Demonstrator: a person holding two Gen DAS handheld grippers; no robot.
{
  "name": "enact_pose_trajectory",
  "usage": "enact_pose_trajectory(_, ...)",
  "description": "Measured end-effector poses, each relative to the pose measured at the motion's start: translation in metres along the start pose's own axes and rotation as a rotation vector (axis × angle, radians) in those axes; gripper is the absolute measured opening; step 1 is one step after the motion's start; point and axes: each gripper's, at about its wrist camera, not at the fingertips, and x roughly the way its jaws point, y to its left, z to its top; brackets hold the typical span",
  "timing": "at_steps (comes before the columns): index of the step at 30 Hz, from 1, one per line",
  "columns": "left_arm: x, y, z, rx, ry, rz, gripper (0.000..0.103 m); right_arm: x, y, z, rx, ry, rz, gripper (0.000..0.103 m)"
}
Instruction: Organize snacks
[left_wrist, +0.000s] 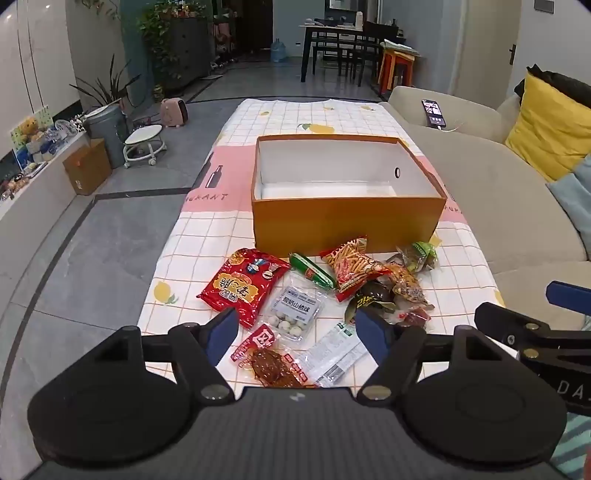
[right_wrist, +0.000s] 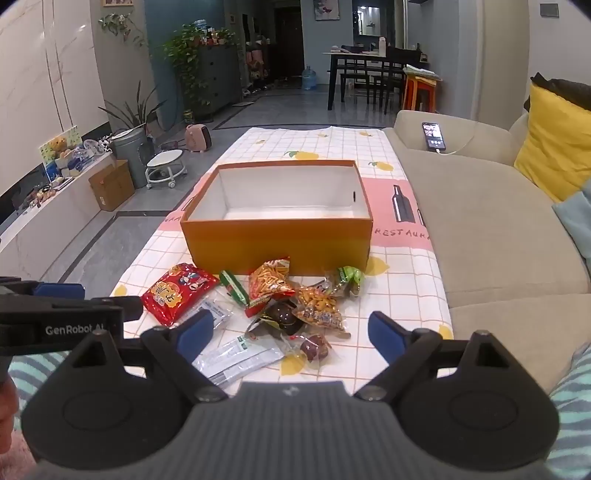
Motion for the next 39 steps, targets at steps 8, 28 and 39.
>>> enact_pose_trajectory(8, -0.0002, 0.0031, 0.002, 0.003, -0.004, 0.014, 0.085, 0.0006, 0.0003, 0.0003, 0.002, 0.005, 0.0, 0.089)
enact_pose_trajectory(28, 0.0019, -0.0007, -0.001, 0.005, 0.008, 0.026, 0.084, 0.0024, -0.0037, 0.0003, 0.018, 0.006, -0.005, 0.09)
enact_pose_trajectory(39, 0.0031, 0.0007, -0.0034, 0.004, 0.012, 0.025, 0.083, 0.0019, -0.0035, 0.0006, 0.017, 0.008, -0.006, 0.092)
